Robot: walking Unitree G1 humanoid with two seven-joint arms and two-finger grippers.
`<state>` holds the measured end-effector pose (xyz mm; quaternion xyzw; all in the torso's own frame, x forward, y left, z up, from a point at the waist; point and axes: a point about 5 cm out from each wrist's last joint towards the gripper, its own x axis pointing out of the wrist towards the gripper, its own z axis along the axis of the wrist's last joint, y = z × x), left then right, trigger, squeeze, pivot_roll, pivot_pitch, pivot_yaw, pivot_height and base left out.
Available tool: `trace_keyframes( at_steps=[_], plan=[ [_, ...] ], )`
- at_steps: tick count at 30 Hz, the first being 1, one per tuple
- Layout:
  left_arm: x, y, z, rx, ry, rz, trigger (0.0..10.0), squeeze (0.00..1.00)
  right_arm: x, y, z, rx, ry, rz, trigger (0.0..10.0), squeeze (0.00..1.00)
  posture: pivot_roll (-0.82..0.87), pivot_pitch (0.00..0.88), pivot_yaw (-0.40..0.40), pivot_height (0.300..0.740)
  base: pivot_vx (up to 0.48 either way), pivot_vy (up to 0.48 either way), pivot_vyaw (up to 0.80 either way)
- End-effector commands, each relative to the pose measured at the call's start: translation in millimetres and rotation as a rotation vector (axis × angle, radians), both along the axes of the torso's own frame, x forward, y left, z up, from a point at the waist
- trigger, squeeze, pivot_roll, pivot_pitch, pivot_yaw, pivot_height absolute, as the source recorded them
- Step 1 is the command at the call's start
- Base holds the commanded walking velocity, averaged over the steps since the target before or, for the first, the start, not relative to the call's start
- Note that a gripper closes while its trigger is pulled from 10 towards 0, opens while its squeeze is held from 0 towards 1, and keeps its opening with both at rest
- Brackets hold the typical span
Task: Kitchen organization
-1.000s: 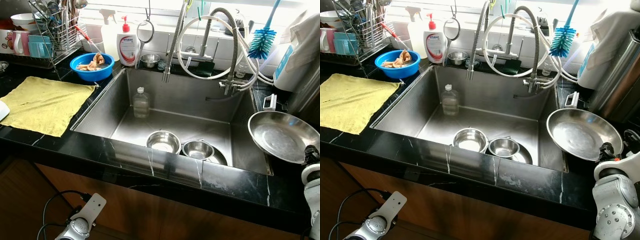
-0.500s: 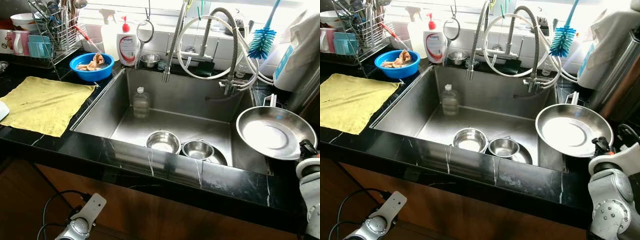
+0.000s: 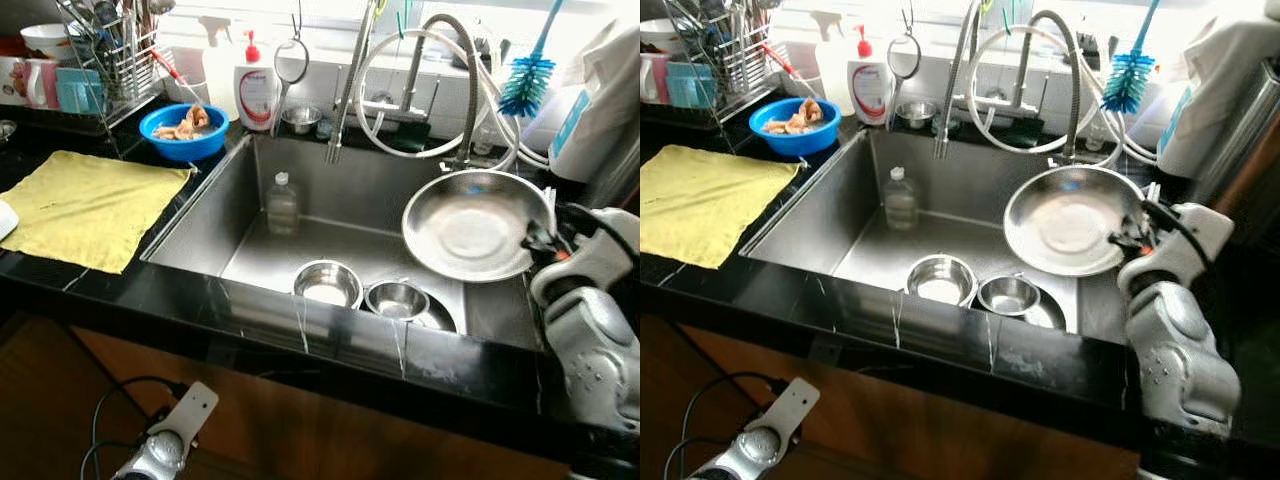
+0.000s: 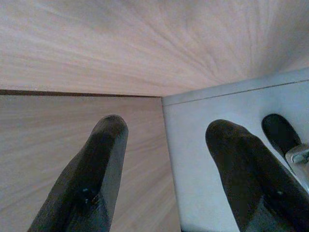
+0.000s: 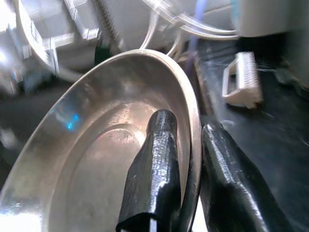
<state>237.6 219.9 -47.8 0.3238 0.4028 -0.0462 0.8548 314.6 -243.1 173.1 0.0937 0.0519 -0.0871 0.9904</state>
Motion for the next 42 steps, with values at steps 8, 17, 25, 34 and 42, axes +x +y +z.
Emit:
trace_keyframes(
  at_steps=[8,17,25,34,42],
  plan=[
    [1.5,-0.9,1,-0.02,-0.014,0.051,10.0,0.0,37.9,12.2,-2,-0.275,0.024,0.115,10.0,0.0,0.02,0.0,-0.063,0.74,0.0,0.0,0.0],
    [0.7,-3.9,-1,-0.035,-0.014,0.065,10.0,0.0,58.4,32.1,-19,-0.458,0.093,0.265,10.0,0.0,0.02,0.0,-0.074,0.74,0.0,0.0,0.0],
    [0.7,-4.2,-1,-0.038,-0.016,0.071,10.0,0.0,62.6,41.3,-31,-0.482,0.111,0.32,10.0,0.0,0.02,0.0,-0.077,0.74,0.0,0.0,0.0],
    [0.6,-2.9,0,-0.035,-0.015,0.069,10.0,0.0,64.8,41.4,-37,-0.507,0.116,0.329,10.0,0.59,0.02,0.0,-0.068,0.74,0.0,0.0,0.0],
    [-0.5,-3.0,-1,-0.031,-0.008,0.058,10.0,0.0,64.9,41.8,-40,-0.503,0.115,0.326,10.0,0.81,0.02,0.0,-0.061,0.74,0.0,0.0,0.0]
  ],
)
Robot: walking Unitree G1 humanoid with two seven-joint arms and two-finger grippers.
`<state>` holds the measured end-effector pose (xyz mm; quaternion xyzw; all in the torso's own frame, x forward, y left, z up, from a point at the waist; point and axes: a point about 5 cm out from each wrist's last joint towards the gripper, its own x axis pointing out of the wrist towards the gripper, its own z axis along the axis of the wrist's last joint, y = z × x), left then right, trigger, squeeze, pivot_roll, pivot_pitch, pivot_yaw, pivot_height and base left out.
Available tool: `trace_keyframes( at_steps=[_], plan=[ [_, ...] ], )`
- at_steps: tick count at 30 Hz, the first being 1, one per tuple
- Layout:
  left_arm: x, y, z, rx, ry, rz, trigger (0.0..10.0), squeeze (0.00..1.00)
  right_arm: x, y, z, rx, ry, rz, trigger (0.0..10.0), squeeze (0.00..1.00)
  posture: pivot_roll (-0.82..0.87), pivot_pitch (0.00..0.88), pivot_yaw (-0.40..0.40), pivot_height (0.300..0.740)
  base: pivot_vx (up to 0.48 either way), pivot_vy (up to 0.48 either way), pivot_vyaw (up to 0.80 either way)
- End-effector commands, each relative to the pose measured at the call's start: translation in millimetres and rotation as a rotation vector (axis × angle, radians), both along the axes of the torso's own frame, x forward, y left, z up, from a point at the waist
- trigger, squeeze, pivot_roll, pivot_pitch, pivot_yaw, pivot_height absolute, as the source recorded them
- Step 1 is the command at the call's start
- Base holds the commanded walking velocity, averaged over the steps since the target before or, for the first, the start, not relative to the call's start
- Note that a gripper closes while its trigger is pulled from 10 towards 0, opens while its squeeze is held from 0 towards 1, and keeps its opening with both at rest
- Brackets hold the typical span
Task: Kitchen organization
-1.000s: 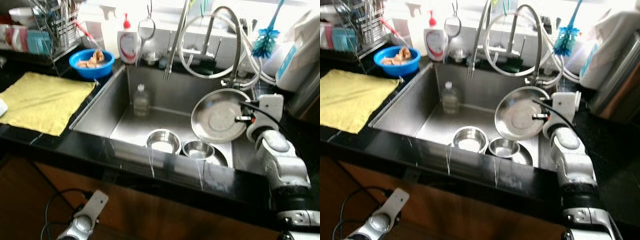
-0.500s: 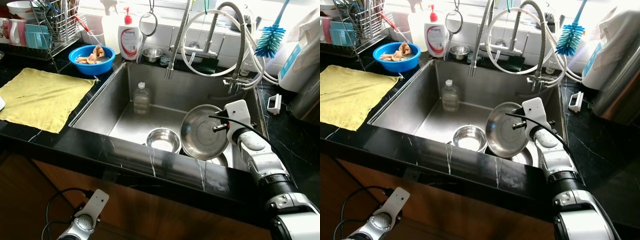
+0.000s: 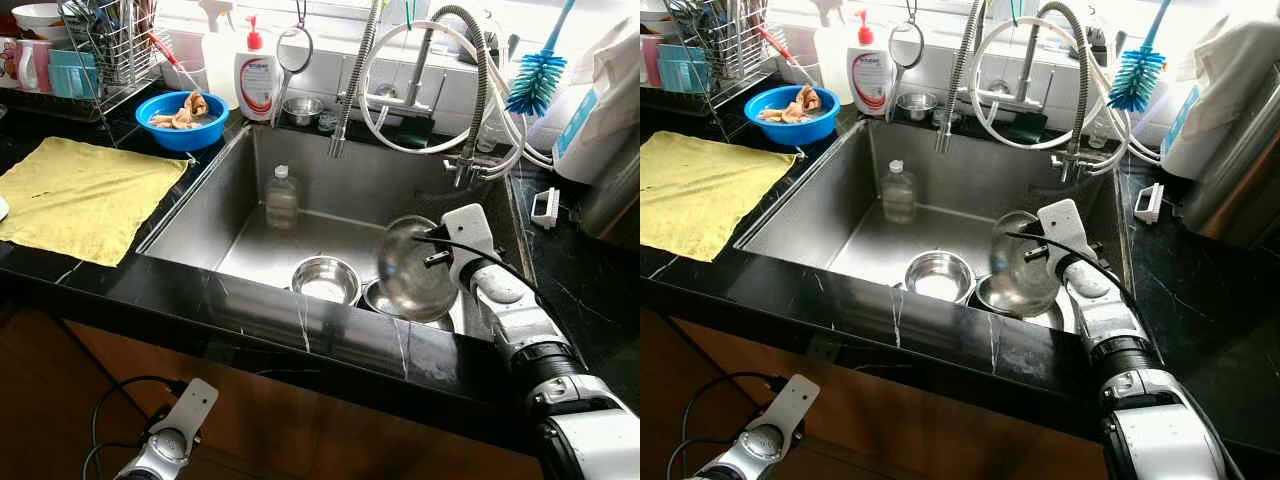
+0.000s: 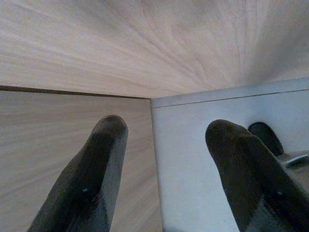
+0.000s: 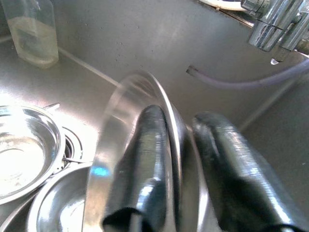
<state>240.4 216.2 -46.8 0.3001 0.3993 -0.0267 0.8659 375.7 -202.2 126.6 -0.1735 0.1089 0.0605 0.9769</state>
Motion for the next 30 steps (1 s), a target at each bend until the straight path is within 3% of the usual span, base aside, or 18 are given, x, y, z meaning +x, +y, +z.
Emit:
trace_keyframes(
  at_steps=[1,3,4,5,12,18,22,30],
  plan=[
    [-2.9,0.4,-2,0.001,0.017,0.003,10.0,0.0,3.5,1.0,5,0.009,-0.019,-0.004,10.0,0.78,0.02,0.0,-0.062,0.74,0.0,0.0,0.0],
    [-2.8,0.3,-2,0.002,0.016,0.002,10.0,0.0,3.3,1.1,5,0.008,-0.018,-0.004,10.0,0.75,0.02,0.0,-0.062,0.74,0.0,0.0,0.0],
    [-2.8,0.3,-2,0.003,0.017,0.0,10.0,0.0,2.8,1.4,4,0.008,-0.02,-0.003,10.0,0.63,0.02,0.0,-0.061,0.74,0.0,0.0,0.0],
    [-2.9,0.2,-2,0.004,0.017,-0.003,10.0,0.0,2.7,1.5,4,0.01,-0.021,-0.002,10.0,0.0,0.02,0.0,-0.06,0.74,0.0,0.0,0.0],
    [-4.1,-0.2,-3,0.007,0.022,-0.015,10.0,0.0,1.1,-1.0,11,0.032,-0.09,-0.023,10.0,0.0,0.02,0.0,-0.06,0.74,0.0,0.0,0.0],
    [-3.9,-0.1,-3,0.003,0.011,-0.021,10.0,0.0,-9.7,0.5,35,0.074,-0.293,-0.038,10.0,0.0,0.02,0.0,-0.059,0.74,0.0,0.0,0.0],
    [-2.2,0.8,-1,0.001,-0.006,-0.015,10.0,0.0,-31.2,-2.7,51,0.123,-0.461,-0.1,10.0,0.0,0.01,0.0,-0.057,0.74,0.0,0.0,0.0],
    [-2.1,1.0,-1,0.001,-0.007,-0.014,10.0,0.0,-39.5,-2.2,54,0.13,-0.471,-0.117,10.0,0.0,0.01,0.0,-0.057,0.74,0.0,0.0,0.0]
  ],
)
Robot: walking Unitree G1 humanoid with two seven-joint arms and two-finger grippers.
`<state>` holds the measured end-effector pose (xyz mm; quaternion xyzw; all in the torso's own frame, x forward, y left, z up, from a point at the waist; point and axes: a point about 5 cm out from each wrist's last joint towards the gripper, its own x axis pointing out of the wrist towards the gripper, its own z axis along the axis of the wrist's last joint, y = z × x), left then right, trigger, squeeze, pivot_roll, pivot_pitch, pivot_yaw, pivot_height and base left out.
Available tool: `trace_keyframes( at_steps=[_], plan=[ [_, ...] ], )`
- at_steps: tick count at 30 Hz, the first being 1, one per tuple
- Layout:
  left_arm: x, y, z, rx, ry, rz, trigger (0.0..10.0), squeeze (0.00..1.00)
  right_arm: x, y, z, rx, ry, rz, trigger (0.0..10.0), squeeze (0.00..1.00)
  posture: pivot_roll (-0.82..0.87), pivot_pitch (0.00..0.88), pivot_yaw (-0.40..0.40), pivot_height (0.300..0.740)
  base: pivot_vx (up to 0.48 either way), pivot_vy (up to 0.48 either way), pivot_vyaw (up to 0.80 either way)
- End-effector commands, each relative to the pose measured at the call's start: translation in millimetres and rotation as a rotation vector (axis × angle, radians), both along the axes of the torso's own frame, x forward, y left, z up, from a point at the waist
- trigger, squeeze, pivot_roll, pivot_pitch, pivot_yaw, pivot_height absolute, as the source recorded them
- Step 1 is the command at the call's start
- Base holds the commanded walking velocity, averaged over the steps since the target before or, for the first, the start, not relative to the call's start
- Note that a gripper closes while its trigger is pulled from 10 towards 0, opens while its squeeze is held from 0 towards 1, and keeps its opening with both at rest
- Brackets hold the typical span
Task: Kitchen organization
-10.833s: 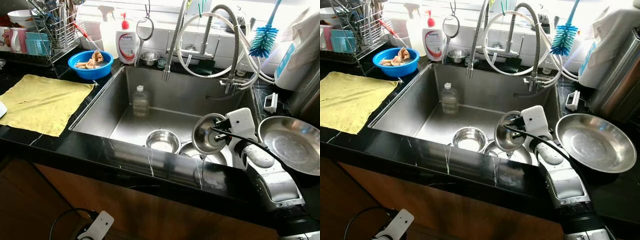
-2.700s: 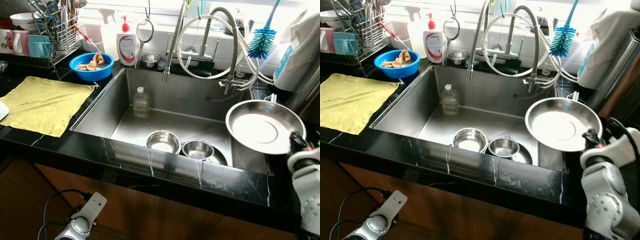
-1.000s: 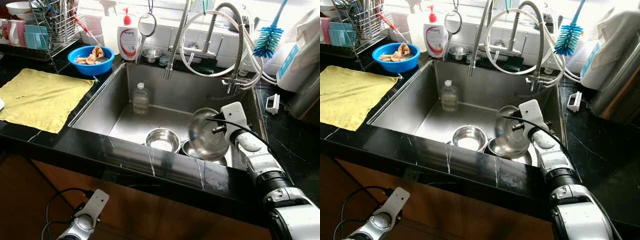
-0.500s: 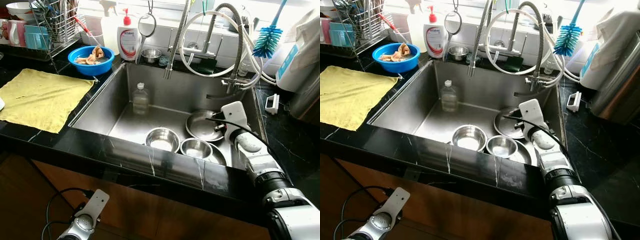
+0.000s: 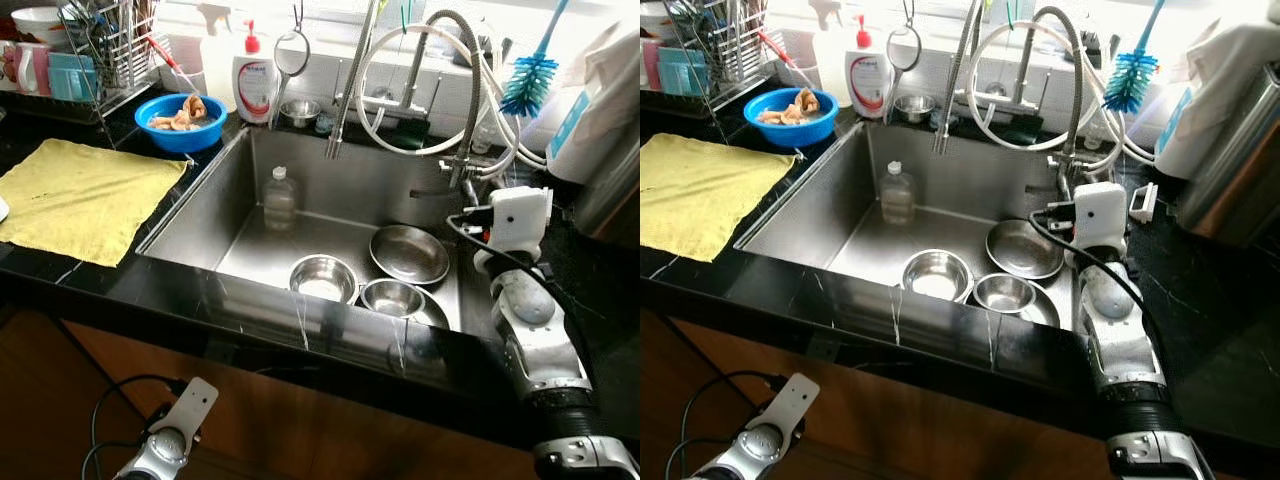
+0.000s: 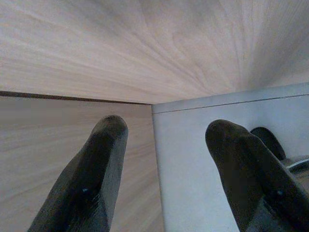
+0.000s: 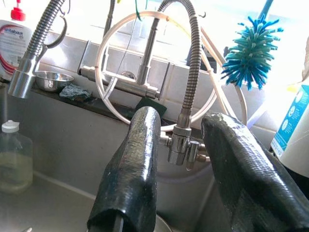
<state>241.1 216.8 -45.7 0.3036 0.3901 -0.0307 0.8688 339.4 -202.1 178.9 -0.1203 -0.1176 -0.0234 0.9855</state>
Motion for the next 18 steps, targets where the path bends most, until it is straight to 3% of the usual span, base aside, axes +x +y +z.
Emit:
trace_keyframes(
  at_steps=[1,2,3,5,9,11,18],
  plan=[
    [-2.9,0.4,-2,0.0,0.009,0.001,10.0,0.0,-4.3,-2.0,2,0.017,0.002,-0.016,10.0,0.0,0.01,0.0,-0.057,0.74,0.0,0.0,0.0],
    [-2.9,0.4,-2,0.0,0.009,0.001,10.0,0.0,-5.0,-1.9,2,0.017,0.002,-0.017,10.0,0.0,0.01,0.0,-0.057,0.74,0.0,0.0,0.0],
    [-3.4,2.1,-2,0.001,0.005,-0.004,10.0,0.0,-38.4,10.5,-8,0.095,-0.039,-0.002,10.0,0.0,-0.02,0.0,-0.04,0.74,0.0,0.0,0.0],
    [-3.2,1.9,-2,0.0,0.002,-0.009,10.0,0.0,-56.8,17.8,-13,0.127,-0.047,-0.005,10.0,0.0,-0.02,0.0,-0.04,0.74,0.0,0.0,0.0],
    [-1.9,0.5,-1,-0.002,-0.002,-0.011,10.0,0.0,-58.6,19.0,-13,0.12,-0.054,-0.029,10.0,0.0,-0.02,0.0,-0.038,0.74,0.0,0.0,0.0],
    [-1.0,-0.3,0,-0.001,-0.004,-0.015,10.0,0.0,-56.2,22.3,-8,0.075,-0.069,-0.031,10.0,0.0,-0.02,0.0,-0.036,0.74,0.0,0.0,0.8],
    [0.0,-0.1,0,-0.001,-0.012,-0.012,10.0,0.0,-56.5,25.2,-1,0.064,-0.066,-0.026,10.0,0.0,-0.02,0.0,-0.04,0.74,0.0,0.0,0.8]
  ],
)
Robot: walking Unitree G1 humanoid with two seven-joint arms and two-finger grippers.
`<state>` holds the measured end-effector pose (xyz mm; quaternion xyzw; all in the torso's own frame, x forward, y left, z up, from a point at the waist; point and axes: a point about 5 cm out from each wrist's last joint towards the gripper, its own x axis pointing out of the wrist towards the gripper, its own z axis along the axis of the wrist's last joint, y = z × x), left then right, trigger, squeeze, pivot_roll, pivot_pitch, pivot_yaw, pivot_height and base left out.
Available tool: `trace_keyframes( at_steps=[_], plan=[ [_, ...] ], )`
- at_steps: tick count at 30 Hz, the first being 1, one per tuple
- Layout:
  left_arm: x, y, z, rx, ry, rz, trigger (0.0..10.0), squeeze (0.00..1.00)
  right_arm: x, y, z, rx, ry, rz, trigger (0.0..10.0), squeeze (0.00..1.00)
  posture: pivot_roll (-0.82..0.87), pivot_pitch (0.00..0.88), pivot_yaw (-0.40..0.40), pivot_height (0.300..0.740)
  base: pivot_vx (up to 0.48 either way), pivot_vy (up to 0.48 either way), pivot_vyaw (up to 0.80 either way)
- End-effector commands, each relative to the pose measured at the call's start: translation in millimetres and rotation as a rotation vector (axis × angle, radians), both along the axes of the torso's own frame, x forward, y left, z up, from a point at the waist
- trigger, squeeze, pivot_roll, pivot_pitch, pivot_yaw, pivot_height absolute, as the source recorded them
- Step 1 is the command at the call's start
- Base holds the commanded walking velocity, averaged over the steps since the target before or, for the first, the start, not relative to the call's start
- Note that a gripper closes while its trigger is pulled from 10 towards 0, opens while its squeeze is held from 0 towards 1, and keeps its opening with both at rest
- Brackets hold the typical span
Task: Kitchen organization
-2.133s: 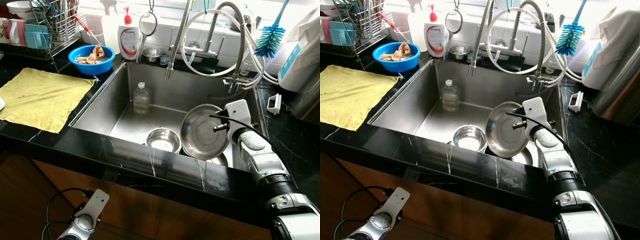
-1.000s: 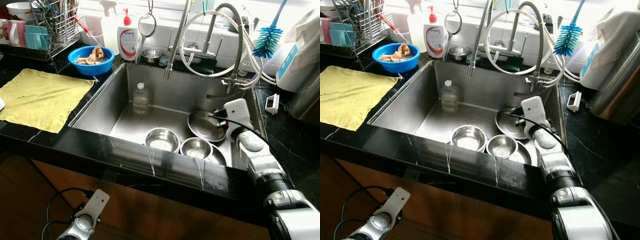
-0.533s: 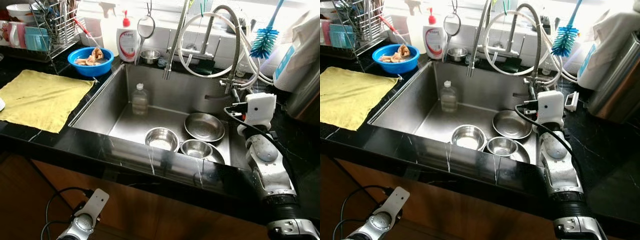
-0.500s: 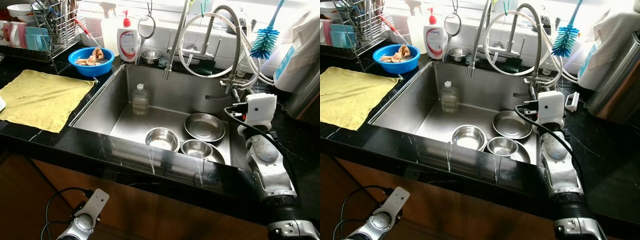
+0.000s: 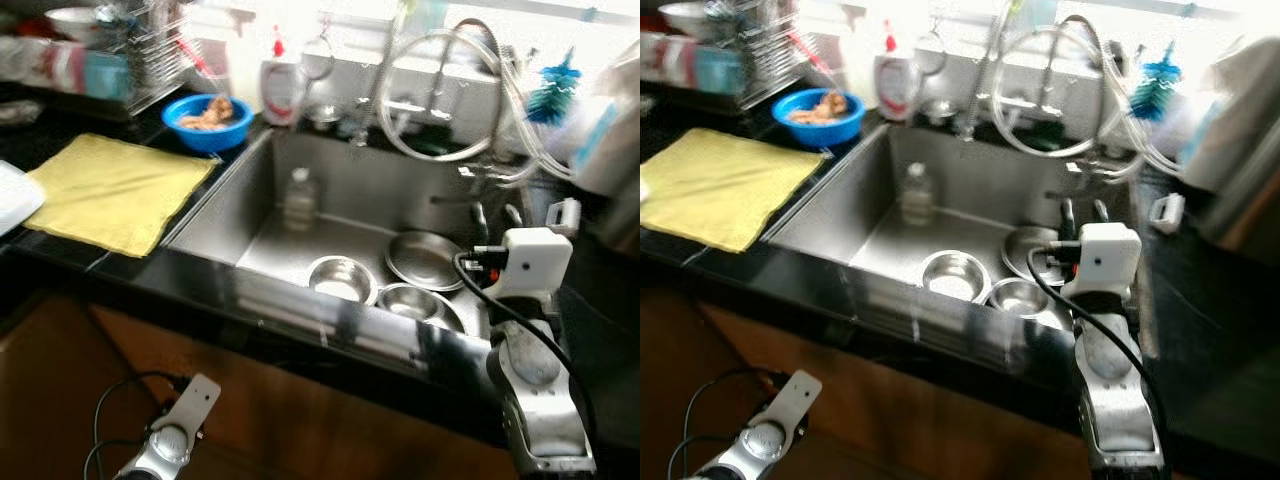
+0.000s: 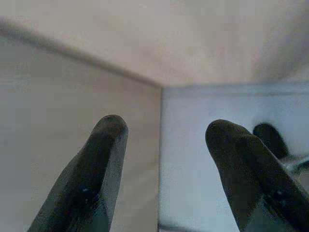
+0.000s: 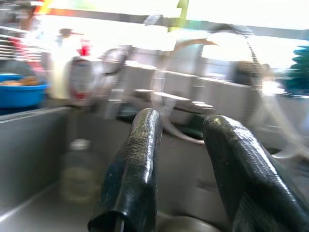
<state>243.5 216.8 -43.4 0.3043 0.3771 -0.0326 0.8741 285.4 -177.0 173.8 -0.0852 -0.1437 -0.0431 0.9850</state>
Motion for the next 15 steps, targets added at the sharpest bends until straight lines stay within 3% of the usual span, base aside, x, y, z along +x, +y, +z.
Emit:
trace_keyframes(
  at_steps=[1,15],
  plan=[
    [-2.3,0.0,-1.8,0.003,0.012,0.001,10.0,0.0,-3.2,0.2,5.7,-0.008,-0.01,-0.003,10.0,0.0,-0.02,0.0,-0.041,0.74,0.0,0.0,0.8],
    [-1.7,-1.9,-1.8,0.001,0.009,-0.005,10.0,0.0,-6.6,4.5,5.0,-0.025,0.013,0.011,10.0,0.0,-0.02,0.0,-0.036,0.74,0.0,0.0,0.8]
  ],
)
